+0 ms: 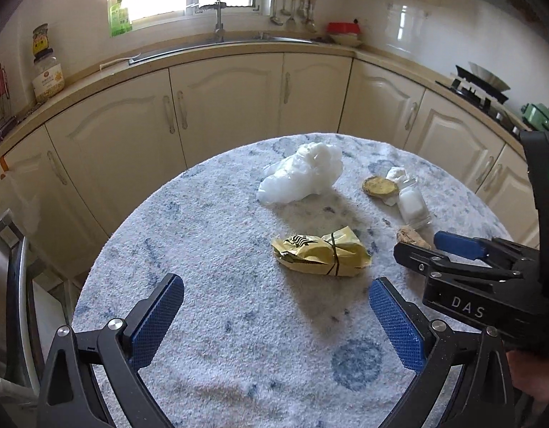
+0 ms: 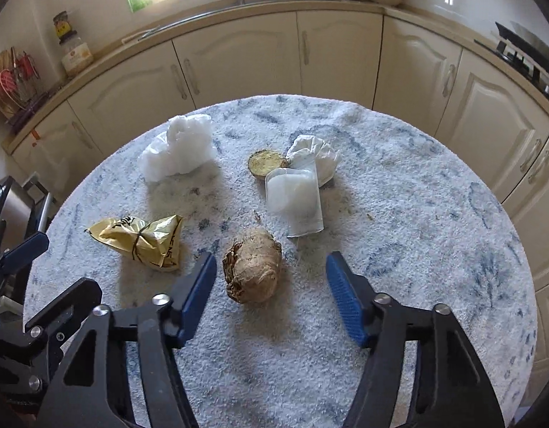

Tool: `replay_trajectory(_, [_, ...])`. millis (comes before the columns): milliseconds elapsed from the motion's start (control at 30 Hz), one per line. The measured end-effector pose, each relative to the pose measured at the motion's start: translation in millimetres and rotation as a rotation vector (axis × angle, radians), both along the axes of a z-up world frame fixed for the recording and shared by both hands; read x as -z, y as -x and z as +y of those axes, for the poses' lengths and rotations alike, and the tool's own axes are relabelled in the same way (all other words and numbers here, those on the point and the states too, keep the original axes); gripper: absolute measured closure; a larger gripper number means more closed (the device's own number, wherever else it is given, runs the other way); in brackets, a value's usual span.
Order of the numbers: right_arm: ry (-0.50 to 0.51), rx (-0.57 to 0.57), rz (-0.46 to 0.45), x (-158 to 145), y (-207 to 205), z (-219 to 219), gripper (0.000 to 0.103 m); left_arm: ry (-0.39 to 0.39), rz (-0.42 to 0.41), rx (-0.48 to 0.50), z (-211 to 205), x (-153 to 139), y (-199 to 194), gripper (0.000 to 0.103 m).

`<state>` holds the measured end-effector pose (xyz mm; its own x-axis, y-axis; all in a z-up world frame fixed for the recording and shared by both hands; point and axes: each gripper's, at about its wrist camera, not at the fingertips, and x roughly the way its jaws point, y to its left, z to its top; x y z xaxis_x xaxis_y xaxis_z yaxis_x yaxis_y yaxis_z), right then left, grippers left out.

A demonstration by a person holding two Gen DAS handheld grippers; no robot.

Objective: Collect trash
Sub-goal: 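Move both open tools back over the table toward the ginger and gold wrapper, then grasp the ginger root with the right tool while the left tool grasps the gold wrapper, then carry both items to the blue wastebasket and open both tools to drop them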

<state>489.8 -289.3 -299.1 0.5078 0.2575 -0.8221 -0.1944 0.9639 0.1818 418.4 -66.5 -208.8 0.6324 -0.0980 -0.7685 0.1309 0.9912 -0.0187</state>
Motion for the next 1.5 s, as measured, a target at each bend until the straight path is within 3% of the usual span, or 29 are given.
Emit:
replay_trajectory(133, [0.019, -0.033, -0.019, 3, 5, 1, 0.070, -0.010, 0.008, 0.033, -11, 14, -25, 0.001])
replay_trajectory(333, [-0.024, 0.006, -0.002, 1, 11, -27, 0.070, -0.056, 0.031, 0.074, -34, 37, -58, 0.002])
replay_trajectory(400, [-0.031, 0.019, 0.000, -1, 14, -35, 0.070, -0.037, 0.037, 0.087, -38, 42, -71, 0.011])
replay_trajectory(433, [-0.036, 0.025, 0.000, -2, 16, -38, 0.070, -0.028, 0.047, 0.097, -41, 46, -74, 0.029])
replay_trajectory(500, [-0.041, 0.033, 0.001, -3, 19, -43, 0.070, -0.007, 0.037, 0.107, -44, 45, -79, 0.039])
replay_trajectory(700, [-0.067, 0.054, 0.000, -9, 35, -52, 0.070, 0.062, 0.045, 0.123, -40, 46, -69, 0.042])
replay_trajectory(1067, [-0.114, 0.100, -0.039, -42, 93, -86, 0.070, 0.085, -0.019, 0.153, -47, 16, 3, 0.042])
replay_trajectory(1500, [-0.149, 0.186, -0.153, -94, 173, -148, 0.070, 0.117, -0.138, 0.292, -105, -40, 112, 0.042])
